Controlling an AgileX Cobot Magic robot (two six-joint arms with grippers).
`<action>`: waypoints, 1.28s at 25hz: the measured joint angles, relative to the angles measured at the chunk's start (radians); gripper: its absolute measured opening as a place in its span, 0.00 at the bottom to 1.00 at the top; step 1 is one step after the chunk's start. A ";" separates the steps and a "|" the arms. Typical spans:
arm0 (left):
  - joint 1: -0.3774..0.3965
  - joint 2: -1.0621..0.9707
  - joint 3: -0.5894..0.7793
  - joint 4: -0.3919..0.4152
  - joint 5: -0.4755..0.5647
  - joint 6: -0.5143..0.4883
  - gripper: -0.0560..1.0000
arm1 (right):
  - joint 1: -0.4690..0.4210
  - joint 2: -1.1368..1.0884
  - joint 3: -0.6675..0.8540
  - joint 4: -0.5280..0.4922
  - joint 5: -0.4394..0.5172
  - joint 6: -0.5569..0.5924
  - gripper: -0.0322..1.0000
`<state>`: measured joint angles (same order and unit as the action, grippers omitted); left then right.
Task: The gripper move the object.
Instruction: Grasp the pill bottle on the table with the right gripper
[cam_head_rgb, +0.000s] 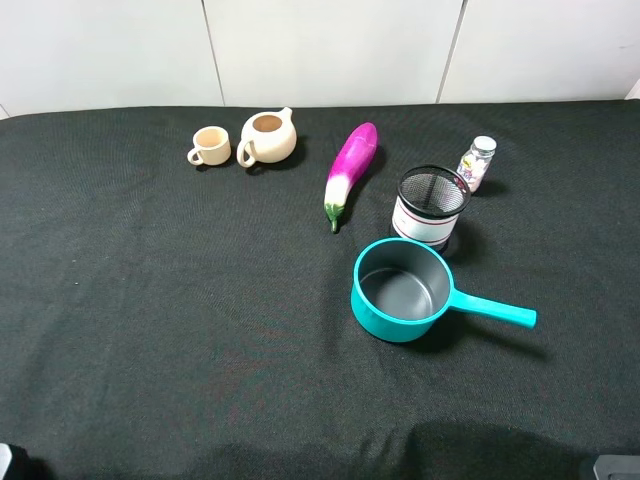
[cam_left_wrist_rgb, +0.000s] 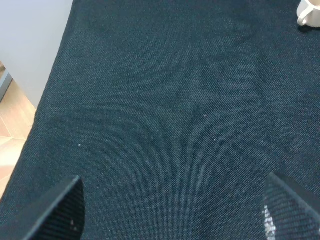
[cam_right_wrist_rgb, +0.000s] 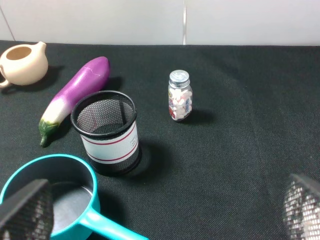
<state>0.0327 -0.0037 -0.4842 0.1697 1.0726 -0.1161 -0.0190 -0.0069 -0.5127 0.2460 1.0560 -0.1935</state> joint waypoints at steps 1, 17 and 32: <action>0.000 0.000 0.000 0.000 0.000 0.000 0.73 | 0.000 0.000 0.000 0.000 0.000 0.000 0.70; 0.000 0.000 0.000 0.000 0.000 0.000 0.73 | 0.000 0.024 0.000 0.058 -0.024 0.014 0.70; 0.000 0.000 0.000 0.000 0.000 0.000 0.73 | 0.000 0.470 0.001 0.058 -0.149 0.019 0.70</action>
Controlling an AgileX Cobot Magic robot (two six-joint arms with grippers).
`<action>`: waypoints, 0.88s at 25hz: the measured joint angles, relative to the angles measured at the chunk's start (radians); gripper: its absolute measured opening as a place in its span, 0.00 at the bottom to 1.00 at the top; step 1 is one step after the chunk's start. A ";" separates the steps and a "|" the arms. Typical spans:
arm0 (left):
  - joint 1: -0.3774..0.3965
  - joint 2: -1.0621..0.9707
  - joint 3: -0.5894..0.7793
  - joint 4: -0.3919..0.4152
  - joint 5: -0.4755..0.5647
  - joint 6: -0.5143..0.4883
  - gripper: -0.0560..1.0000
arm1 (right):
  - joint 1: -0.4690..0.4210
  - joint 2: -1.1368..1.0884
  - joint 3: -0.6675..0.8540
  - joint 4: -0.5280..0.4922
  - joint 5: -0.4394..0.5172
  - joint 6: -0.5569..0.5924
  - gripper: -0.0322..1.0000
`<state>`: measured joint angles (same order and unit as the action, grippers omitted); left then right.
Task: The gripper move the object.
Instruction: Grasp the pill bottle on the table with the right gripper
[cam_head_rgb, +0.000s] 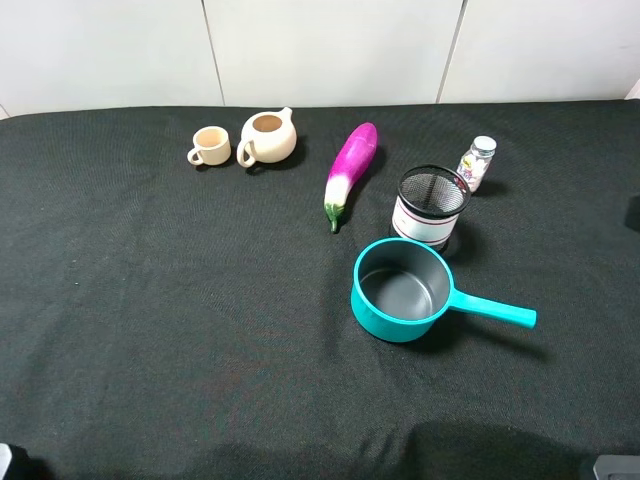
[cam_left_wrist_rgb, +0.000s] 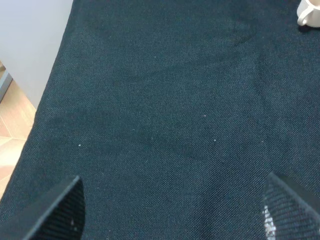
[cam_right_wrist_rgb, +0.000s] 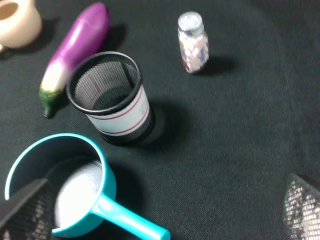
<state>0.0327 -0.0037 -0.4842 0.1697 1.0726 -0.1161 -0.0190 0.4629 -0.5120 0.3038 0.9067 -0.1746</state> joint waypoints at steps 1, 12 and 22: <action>0.000 0.000 0.000 0.000 0.000 0.000 0.73 | 0.000 0.037 0.000 0.000 -0.011 0.000 0.70; 0.000 0.000 0.000 0.000 0.000 0.000 0.73 | 0.000 0.334 -0.015 0.001 -0.112 0.000 0.70; 0.000 0.000 0.000 0.000 0.000 0.000 0.73 | 0.000 0.514 -0.264 0.000 -0.034 0.000 0.70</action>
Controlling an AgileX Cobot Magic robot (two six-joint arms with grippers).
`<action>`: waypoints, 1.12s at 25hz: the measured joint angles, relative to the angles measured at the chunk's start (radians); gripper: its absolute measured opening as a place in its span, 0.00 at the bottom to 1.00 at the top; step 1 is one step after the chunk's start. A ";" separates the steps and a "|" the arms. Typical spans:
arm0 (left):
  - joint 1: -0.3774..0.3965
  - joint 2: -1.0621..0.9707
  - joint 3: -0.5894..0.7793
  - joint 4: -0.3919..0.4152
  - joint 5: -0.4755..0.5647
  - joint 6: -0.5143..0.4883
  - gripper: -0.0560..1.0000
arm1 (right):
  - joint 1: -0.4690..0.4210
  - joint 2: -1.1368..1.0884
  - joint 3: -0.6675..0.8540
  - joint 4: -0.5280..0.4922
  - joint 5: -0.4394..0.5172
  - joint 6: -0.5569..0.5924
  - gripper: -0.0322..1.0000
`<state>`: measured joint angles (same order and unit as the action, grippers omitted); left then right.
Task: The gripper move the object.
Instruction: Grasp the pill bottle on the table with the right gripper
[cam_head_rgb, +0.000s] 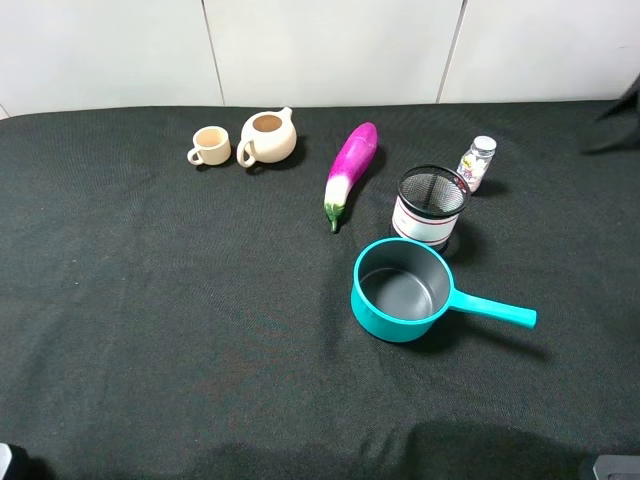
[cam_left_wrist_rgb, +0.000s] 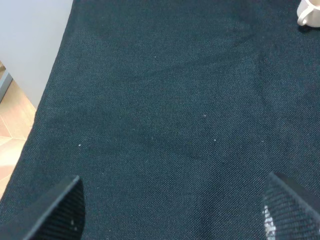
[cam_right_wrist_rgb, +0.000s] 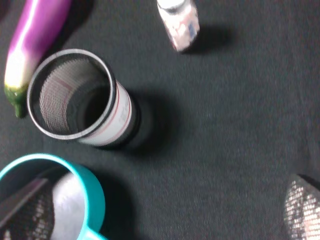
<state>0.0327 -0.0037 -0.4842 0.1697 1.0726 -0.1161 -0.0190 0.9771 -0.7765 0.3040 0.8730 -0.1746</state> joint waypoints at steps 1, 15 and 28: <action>0.000 0.000 0.000 0.000 0.000 0.000 0.73 | 0.000 0.021 -0.027 0.000 0.008 0.000 0.70; 0.000 0.000 0.000 0.000 0.000 0.000 0.73 | 0.000 0.261 -0.330 -0.003 0.028 0.003 0.70; 0.000 0.000 0.000 0.000 0.000 0.000 0.73 | 0.013 0.527 -0.605 -0.038 0.028 0.006 0.70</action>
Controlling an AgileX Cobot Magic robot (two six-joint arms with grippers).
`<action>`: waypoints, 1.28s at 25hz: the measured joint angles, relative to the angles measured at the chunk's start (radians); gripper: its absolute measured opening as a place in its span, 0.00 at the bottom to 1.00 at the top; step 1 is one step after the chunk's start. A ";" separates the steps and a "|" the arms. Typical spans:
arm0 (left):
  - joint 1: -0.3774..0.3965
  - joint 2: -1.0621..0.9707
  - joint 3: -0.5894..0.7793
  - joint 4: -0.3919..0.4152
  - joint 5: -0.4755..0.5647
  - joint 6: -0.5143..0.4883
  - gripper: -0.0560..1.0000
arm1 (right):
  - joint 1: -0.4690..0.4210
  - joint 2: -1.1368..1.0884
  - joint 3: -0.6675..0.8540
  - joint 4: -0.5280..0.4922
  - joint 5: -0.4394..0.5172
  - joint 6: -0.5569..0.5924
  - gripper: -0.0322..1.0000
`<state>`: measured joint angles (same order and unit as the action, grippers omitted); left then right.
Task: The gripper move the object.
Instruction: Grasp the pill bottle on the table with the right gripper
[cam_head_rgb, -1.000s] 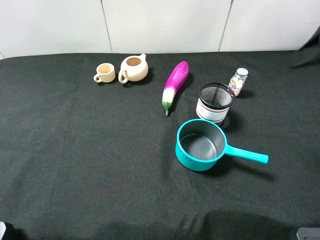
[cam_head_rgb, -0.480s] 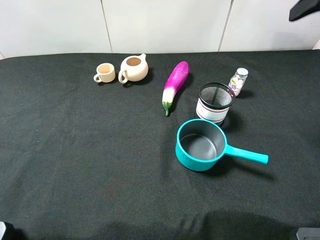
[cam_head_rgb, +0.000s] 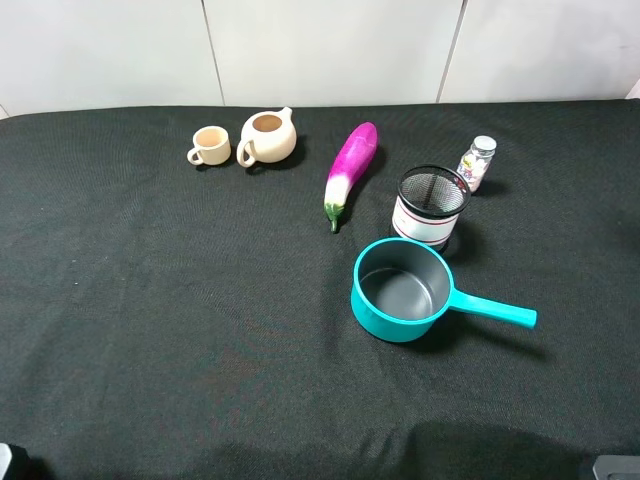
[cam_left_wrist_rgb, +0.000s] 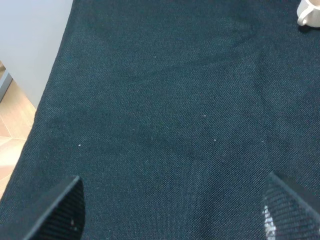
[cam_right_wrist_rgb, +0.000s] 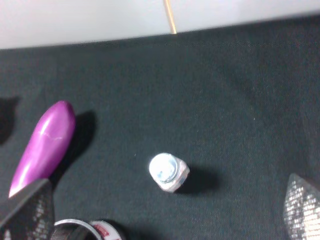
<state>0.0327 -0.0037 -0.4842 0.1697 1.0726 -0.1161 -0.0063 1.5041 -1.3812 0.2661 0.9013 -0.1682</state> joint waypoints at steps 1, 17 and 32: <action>0.000 0.000 0.000 0.000 0.000 0.000 0.73 | 0.014 0.021 -0.015 -0.014 0.000 0.000 0.70; 0.000 0.000 0.000 0.000 0.000 0.000 0.73 | 0.287 0.275 -0.145 -0.075 -0.009 0.186 0.70; 0.000 0.000 0.000 0.000 0.000 0.000 0.73 | 0.369 0.322 -0.148 -0.128 -0.026 0.356 0.70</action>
<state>0.0327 -0.0037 -0.4842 0.1697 1.0726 -0.1161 0.3631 1.8258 -1.5291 0.1380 0.8750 0.1879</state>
